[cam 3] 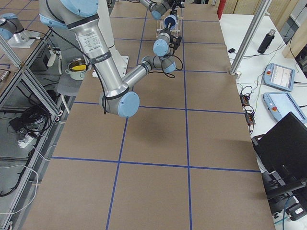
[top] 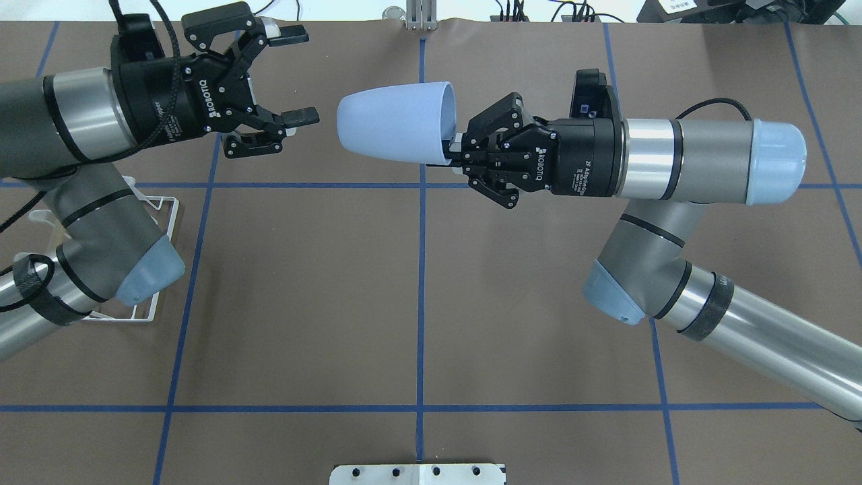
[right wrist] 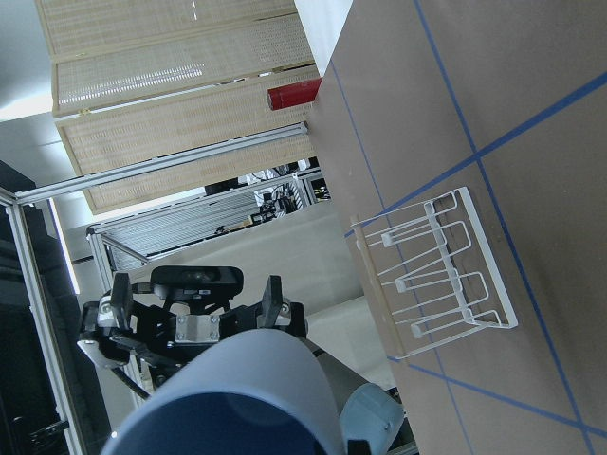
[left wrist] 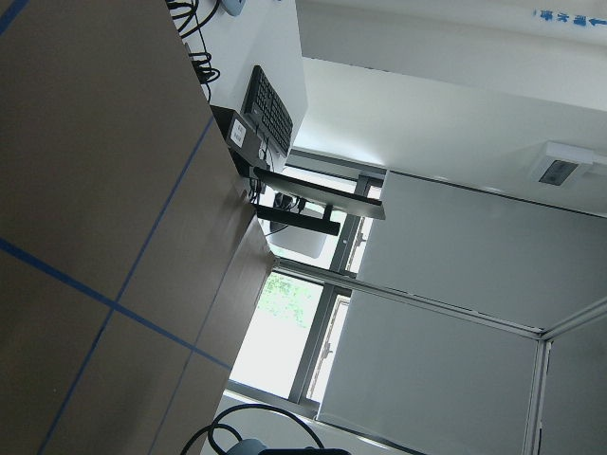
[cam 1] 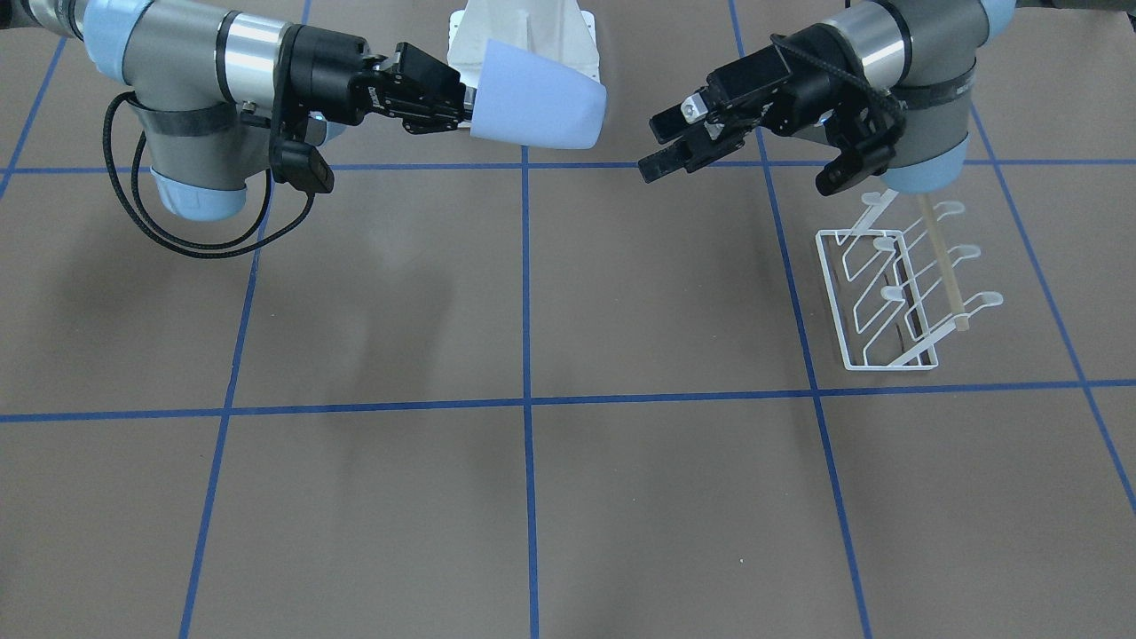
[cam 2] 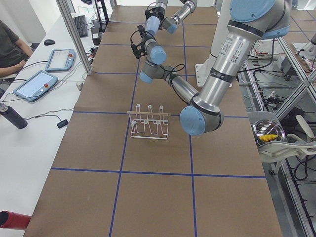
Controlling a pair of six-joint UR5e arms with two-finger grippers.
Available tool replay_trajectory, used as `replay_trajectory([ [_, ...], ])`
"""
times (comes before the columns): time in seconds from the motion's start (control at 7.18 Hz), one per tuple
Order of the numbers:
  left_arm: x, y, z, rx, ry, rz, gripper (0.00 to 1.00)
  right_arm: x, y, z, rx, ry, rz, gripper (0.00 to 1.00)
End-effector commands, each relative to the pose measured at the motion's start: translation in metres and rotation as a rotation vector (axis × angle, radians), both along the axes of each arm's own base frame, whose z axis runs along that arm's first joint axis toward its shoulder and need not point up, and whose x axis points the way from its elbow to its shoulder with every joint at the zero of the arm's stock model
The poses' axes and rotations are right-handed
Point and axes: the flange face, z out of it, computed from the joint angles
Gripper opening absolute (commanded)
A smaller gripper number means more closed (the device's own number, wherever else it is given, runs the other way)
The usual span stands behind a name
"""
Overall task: Hang cup on cup holder
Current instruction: 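Lift the cup with the right gripper toward the center while the left arm approaches, then close the left gripper on the cup's base beside the right gripper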
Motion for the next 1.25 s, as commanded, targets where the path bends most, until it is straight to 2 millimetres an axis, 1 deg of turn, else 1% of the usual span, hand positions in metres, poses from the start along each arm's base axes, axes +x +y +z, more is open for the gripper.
replay_trajectory([
  [0.0,0.018,0.013,0.000,0.001,0.036,0.058,0.98,-0.001,0.000,-0.010,-0.026,-0.059,-0.015,0.00],
  [0.14,0.023,0.019,-0.005,-0.003,0.063,0.087,0.93,-0.008,0.000,-0.008,-0.037,-0.060,-0.016,0.00],
  [0.28,0.025,0.021,-0.013,0.001,0.083,0.100,0.94,-0.011,0.002,-0.006,-0.033,-0.065,-0.025,0.00],
  [0.56,0.025,0.022,-0.019,-0.011,0.103,0.119,0.94,-0.022,0.015,-0.007,-0.024,-0.081,-0.066,0.00],
  [0.84,0.024,0.023,-0.021,-0.005,0.109,0.121,0.94,-0.023,0.023,-0.007,-0.023,-0.103,-0.102,0.00],
  [1.11,0.025,0.036,-0.011,0.026,0.155,0.153,0.94,-0.019,0.025,-0.003,-0.028,-0.128,-0.119,0.00],
])
